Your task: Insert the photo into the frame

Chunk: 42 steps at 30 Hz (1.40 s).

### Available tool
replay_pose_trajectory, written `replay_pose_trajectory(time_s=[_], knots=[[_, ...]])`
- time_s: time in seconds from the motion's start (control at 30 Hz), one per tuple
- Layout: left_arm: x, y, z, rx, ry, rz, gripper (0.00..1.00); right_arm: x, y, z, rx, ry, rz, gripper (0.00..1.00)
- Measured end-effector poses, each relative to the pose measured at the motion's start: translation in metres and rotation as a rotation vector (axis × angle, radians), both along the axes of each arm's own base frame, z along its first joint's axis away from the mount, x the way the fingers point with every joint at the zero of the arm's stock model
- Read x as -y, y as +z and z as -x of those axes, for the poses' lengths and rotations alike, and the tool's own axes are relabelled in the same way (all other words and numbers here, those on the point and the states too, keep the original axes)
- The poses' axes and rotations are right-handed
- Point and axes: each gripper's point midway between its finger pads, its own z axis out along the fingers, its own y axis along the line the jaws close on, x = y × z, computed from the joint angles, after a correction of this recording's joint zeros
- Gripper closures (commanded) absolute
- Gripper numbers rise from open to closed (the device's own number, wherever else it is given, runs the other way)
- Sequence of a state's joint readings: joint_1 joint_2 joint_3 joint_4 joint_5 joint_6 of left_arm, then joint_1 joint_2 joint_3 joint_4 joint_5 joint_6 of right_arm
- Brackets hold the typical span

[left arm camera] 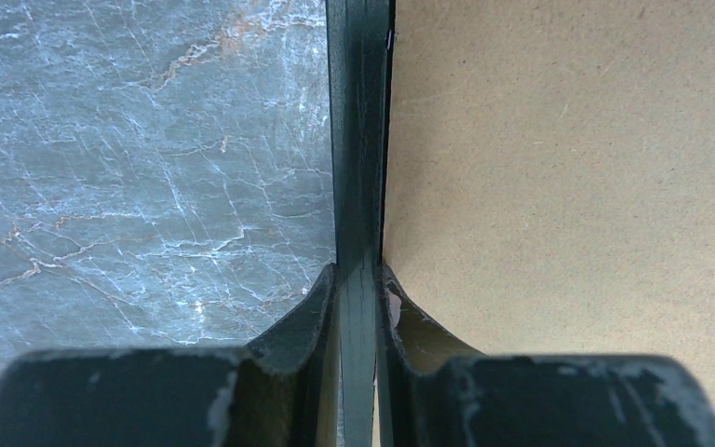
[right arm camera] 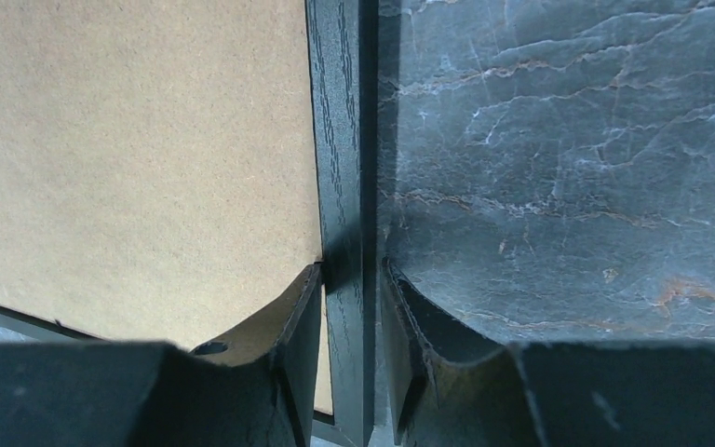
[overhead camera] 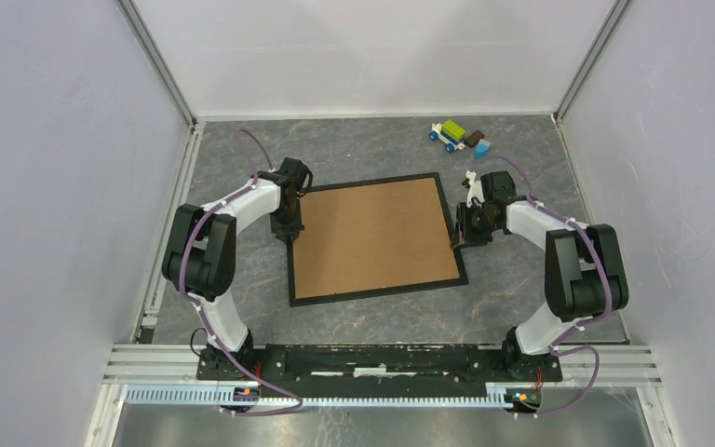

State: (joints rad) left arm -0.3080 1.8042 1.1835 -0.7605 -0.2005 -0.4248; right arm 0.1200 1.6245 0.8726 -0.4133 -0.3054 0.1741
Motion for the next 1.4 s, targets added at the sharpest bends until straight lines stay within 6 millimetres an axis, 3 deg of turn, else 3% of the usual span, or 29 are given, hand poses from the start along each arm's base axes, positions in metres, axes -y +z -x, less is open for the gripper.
replay_pose_trajectory(time_s=[0.27, 0.63, 0.77, 0.83, 1.07, 1.4], knots=[[0.0, 0.0, 0.0, 0.001, -0.004, -0.008, 0.97, 0.001, 0.0, -0.002, -0.061, 0.008, 0.045, 0.64], [-0.001, 0.0, -0.001, 0.004, -0.047, -0.075, 0.98, -0.005, -0.004, -0.02, -0.151, 0.124, 0.228, 0.67], [-0.001, 0.001, -0.001, 0.002, -0.052, -0.09, 0.98, -0.009, -0.004, -0.021, -0.199, 0.238, 0.341, 0.62], [-0.001, 0.001, -0.001, 0.002, -0.053, -0.092, 0.98, -0.013, -0.001, -0.021, -0.192, 0.293, 0.371, 0.55], [-0.001, 0.001, -0.001, 0.003, -0.056, -0.097, 0.98, -0.022, 0.008, -0.038, -0.105, 0.296, 0.3, 0.45], [-0.001, 0.001, -0.001, 0.002, -0.074, -0.101, 0.98, -0.004, 0.05, -0.061, 0.11, 0.133, 0.192, 0.64]])
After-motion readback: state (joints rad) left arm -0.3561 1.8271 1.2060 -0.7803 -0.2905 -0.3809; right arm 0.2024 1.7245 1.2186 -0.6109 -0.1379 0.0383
